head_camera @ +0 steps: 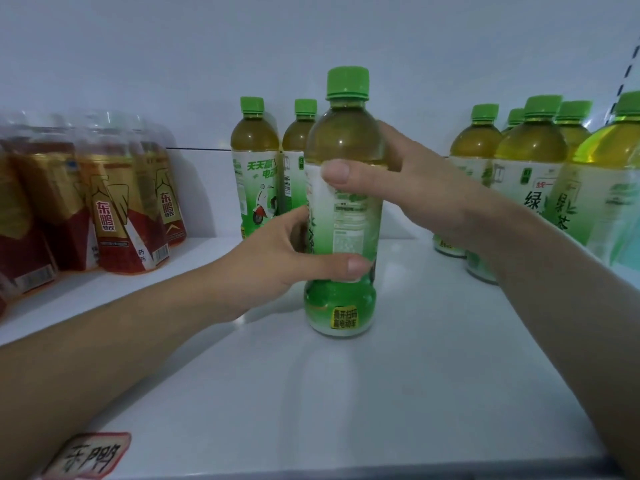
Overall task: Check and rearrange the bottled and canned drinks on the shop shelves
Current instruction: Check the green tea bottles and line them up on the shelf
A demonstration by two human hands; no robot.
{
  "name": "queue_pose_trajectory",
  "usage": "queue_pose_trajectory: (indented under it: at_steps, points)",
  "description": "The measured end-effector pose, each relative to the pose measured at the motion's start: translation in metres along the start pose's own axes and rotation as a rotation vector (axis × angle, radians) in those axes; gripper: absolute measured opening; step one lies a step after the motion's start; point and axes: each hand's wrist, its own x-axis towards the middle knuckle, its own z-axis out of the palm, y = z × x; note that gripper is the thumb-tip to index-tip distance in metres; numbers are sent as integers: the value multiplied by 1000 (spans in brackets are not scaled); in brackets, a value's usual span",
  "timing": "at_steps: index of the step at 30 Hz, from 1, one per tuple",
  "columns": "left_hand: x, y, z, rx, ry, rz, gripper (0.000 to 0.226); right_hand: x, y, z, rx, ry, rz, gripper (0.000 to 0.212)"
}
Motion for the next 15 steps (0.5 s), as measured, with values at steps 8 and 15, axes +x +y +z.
queue_pose_trajectory:
  at_steps: [8, 15]
  points:
    - [-2, -3, -3, 30, 15, 67, 58, -1, 1, 3, 65, 15, -67, 52]
    - [5, -13, -19, 120, 313, 375, 75, -10, -5, 16, -260, 111, -495, 76]
